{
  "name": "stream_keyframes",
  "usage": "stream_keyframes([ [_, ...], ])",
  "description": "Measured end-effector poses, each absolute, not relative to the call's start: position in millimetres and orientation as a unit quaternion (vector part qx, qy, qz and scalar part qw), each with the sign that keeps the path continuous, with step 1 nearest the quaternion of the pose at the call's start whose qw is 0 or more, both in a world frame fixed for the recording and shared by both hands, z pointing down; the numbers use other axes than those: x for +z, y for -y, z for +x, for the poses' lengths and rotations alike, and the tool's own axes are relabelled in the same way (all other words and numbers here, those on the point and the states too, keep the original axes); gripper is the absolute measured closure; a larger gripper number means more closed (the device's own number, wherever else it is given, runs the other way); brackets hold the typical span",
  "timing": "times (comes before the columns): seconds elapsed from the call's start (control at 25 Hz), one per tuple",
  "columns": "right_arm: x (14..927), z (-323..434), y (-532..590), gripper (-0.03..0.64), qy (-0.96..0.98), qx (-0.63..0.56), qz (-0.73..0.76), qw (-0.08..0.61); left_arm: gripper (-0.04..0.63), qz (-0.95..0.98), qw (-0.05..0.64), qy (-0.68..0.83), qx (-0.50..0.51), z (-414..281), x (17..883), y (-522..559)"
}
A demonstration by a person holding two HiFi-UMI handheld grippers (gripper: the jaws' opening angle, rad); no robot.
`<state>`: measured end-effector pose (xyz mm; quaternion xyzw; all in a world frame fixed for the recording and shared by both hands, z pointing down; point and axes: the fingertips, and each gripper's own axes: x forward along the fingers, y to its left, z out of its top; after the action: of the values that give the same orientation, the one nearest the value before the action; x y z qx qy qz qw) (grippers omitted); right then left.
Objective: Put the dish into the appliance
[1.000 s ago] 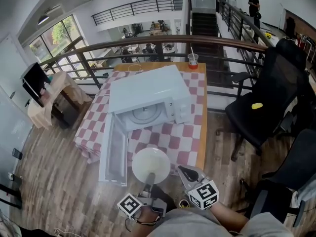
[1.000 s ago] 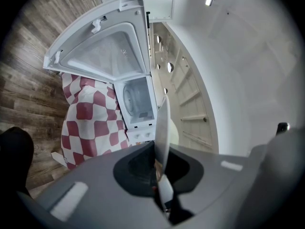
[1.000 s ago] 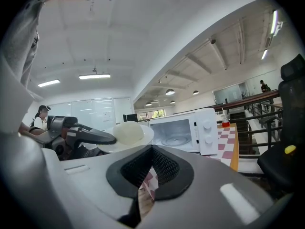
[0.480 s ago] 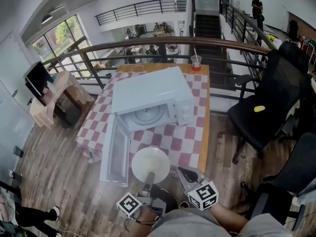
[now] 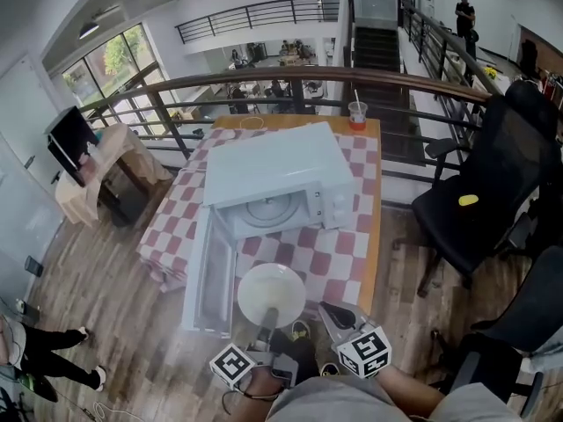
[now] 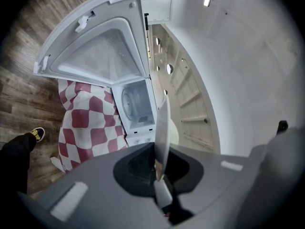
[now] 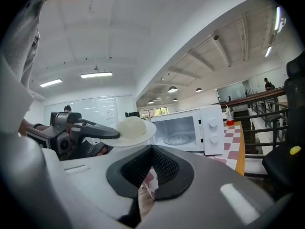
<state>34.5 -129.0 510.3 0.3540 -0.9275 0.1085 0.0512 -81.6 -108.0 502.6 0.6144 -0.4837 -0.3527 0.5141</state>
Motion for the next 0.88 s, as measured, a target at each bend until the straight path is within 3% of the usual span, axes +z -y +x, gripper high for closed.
stream_keyframes([
  [0.88,512,-7,255,0.617,0.919,0.112,0.371,0.069,0.569,0.604,0.538,0.466,-0.358,-120,512,234],
])
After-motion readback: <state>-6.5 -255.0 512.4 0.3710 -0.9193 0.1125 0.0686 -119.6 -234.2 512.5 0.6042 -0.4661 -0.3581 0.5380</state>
